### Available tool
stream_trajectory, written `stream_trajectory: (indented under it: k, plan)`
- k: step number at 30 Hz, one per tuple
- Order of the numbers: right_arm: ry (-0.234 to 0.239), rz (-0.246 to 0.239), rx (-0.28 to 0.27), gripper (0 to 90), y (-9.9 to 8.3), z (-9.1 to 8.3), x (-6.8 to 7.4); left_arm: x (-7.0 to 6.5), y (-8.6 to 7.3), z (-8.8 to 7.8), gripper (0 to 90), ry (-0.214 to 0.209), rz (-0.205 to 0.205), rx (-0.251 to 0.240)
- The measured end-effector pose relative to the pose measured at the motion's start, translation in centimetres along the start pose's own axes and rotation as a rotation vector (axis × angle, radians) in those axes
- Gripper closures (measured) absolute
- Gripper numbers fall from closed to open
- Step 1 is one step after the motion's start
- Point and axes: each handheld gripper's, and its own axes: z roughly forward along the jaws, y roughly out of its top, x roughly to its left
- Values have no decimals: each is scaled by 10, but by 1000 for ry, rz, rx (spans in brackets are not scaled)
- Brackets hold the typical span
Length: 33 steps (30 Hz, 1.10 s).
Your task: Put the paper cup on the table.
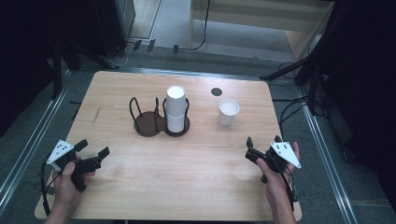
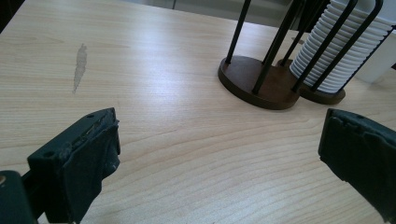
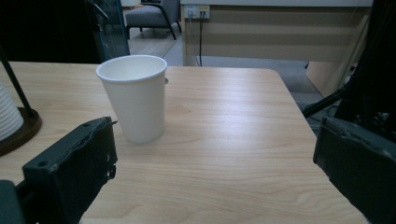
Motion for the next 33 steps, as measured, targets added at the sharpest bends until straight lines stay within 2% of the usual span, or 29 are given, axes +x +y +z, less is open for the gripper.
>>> stream_trajectory:
  k: [18, 33]
  plan:
    - [-66, -8, 32, 0, -18, -24, -31, 0, 0, -1, 0, -4, 6, -4]
    - [-90, 0, 72, 0, -30, -40, -53, -1, -1, -2, 0, -10, 3, -11]
